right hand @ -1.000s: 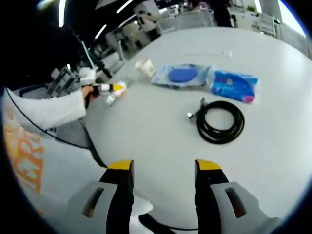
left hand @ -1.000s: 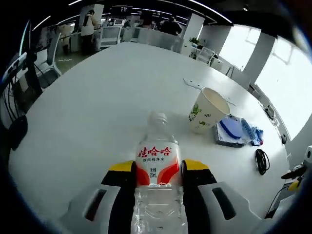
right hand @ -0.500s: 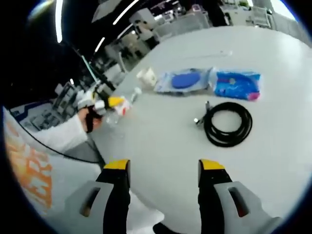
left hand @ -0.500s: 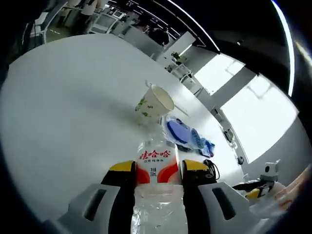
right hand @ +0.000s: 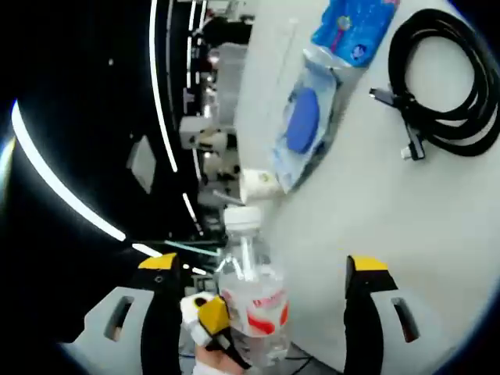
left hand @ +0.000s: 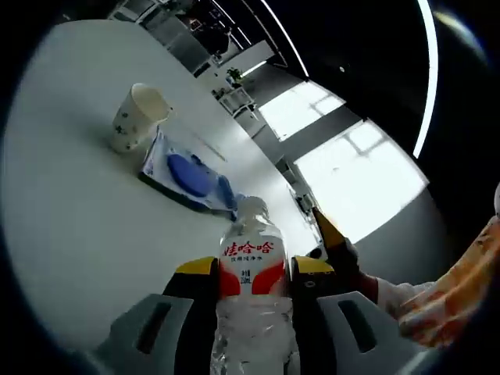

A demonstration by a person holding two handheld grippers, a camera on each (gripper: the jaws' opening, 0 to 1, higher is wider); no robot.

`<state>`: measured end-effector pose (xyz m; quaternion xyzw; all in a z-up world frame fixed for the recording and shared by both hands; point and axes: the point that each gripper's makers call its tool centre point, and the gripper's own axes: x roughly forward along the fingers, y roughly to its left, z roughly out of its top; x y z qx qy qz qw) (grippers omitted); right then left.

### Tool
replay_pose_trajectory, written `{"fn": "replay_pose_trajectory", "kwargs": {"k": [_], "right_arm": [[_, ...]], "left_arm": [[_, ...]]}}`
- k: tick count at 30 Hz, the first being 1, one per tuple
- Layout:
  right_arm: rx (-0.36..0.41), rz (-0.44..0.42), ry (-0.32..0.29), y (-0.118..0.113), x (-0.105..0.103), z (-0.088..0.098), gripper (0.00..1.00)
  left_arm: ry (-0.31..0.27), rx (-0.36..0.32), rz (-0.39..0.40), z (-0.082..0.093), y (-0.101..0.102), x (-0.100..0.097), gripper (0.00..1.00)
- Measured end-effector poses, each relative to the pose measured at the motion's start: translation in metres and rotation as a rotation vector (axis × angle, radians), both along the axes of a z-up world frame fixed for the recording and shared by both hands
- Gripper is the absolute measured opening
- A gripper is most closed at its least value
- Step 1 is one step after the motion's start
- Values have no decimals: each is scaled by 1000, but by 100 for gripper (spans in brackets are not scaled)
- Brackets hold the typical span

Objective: Arrange the tabletop items into an orderly group along one side of the table until the central work area is clear of visible clutter.

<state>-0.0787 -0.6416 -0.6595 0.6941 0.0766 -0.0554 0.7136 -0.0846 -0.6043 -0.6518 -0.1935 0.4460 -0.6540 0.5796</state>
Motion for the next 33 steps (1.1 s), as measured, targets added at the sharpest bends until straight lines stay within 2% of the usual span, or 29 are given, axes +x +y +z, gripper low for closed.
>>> {"fn": "replay_pose_trajectory", "kwargs": {"k": [3,4,6,8,9,12,15,16,17,18,19,21,22,23,28,31,32,33], "right_arm": [[-134,36,42,-5,-1,2,78],[-148,49,66,-4,-2,-1,76],[-135,38,68,-5,-1,1,73],[-212,-22,81,-17,-3,4,70],[-213,-17,79,-17,-4,7,69],[-217,-28,88,-25,-6,11,59],[-232,-12,103,-27,-7,12,45],[-248,-15,106,-27,-7,14,42],[-298,-6,115,-28,-8,14,35],[-317,13,112,-25,-9,17,28],[-292,-13,121,-26,-7,18,26],[-288,-11,61,-26,-4,30,22],[-342,19,67,-25,-4,32,22],[-358,32,62,-24,-4,35,21],[-514,100,16,-17,-3,55,21],[-601,135,-47,-12,-3,72,21],[-623,144,-72,-11,-3,77,21],[-666,159,-119,-9,-3,87,21]], "left_arm": [[15,-22,-1,6,-1,-3,35],[18,-38,-3,11,-2,-5,35],[4,-64,-22,18,-4,-9,35],[-3,-72,-45,21,-7,-13,35],[-14,-71,-59,21,-8,-15,35],[-82,-55,-103,19,-9,-18,35],[-113,-50,-126,20,-10,-22,36],[-145,-28,-148,18,-9,-26,36],[-175,-34,-169,18,-9,-27,36],[-214,-4,-199,13,-7,-29,36],[-247,4,-222,10,-7,-30,36],[-302,1,-267,10,-6,-37,36],[-324,-5,-267,12,-7,-38,36],[-304,-3,-262,12,-7,-39,36],[-307,-30,-300,13,-7,-43,37],[-402,-81,-331,21,-8,-43,38],[-418,-90,-334,23,-8,-43,38],[-475,-119,-342,27,-9,-41,39]]}}
